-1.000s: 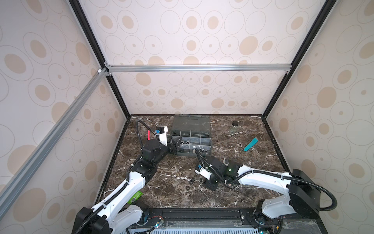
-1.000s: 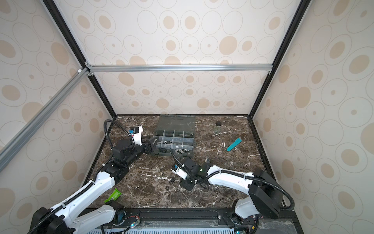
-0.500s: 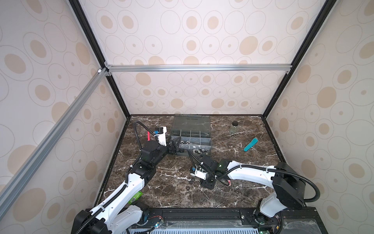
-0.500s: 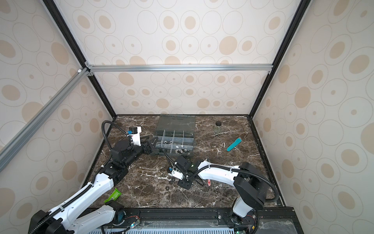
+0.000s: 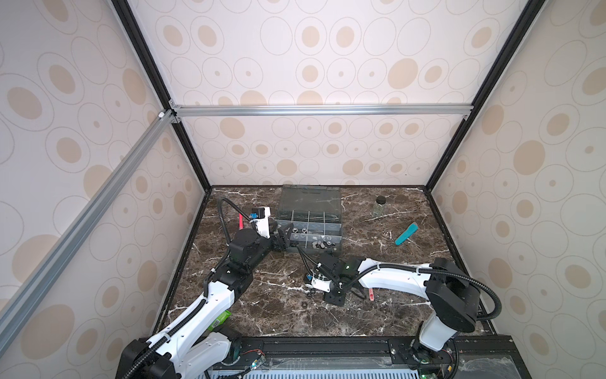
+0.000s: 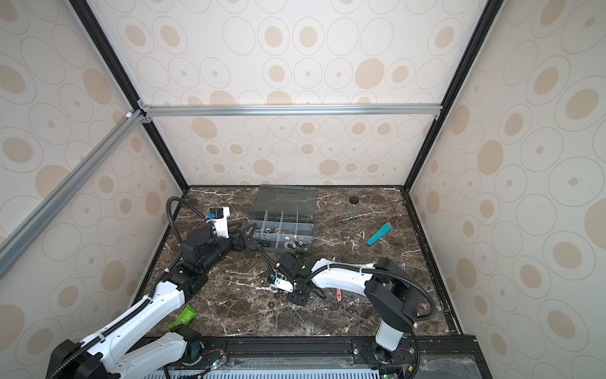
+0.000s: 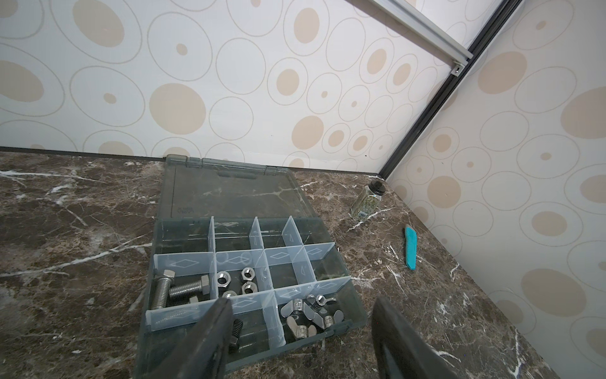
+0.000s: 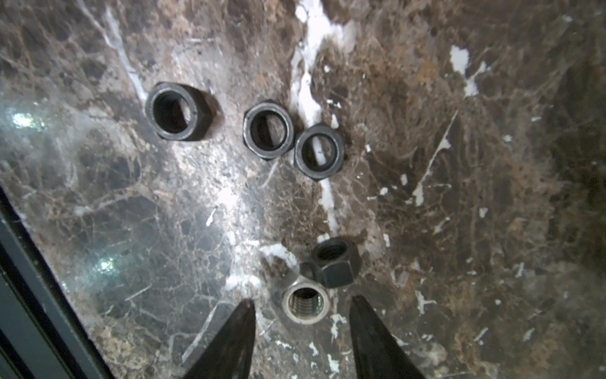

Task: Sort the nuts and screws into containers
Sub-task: 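Lower the right gripper over a silver hex nut in the pile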

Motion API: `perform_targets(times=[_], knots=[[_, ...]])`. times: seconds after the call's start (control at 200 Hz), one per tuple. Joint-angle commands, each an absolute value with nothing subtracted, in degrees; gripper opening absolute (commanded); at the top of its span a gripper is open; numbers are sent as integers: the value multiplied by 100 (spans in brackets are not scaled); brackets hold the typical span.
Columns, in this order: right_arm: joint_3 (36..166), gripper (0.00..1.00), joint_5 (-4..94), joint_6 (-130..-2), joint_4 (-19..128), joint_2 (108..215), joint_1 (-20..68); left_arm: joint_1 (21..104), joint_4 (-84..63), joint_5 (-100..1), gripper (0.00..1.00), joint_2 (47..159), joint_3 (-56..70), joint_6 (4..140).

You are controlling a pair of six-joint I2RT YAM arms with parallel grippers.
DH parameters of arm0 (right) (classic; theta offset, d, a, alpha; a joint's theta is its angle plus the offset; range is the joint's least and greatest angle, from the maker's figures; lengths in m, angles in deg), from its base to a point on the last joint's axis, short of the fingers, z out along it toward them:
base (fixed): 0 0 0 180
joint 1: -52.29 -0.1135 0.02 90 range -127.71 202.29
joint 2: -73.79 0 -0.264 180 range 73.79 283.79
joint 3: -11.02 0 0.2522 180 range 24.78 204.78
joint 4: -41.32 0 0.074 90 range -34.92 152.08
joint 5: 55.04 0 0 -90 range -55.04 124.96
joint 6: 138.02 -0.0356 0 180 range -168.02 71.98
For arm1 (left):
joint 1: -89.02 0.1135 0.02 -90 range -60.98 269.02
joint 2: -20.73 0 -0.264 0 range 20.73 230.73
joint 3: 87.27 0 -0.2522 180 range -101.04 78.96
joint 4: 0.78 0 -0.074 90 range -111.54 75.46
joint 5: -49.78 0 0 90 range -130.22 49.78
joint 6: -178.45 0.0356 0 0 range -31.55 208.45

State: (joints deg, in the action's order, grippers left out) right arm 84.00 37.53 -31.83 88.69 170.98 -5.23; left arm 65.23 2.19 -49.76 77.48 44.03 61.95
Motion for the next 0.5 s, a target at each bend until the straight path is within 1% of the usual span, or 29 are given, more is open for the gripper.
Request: perform_targets(times=[0.0,0.11,0.27,0.495], knots=[[8571,48,3619,-3026,9115,17281,-603,6564,383,-4992,68,7595,4399,6103],[8661,44,3610,-3000,9181,17377,-629,6564,379,-4997,68,7587,4397,6103],[8688,42,3545,-2965,9244,17439,-638,6563,413,-5066,68,7591,4423,6063],[8666,37,3398,-2967,9268,17503,-678,6563,398,-5085,68,7567,4438,6059]])
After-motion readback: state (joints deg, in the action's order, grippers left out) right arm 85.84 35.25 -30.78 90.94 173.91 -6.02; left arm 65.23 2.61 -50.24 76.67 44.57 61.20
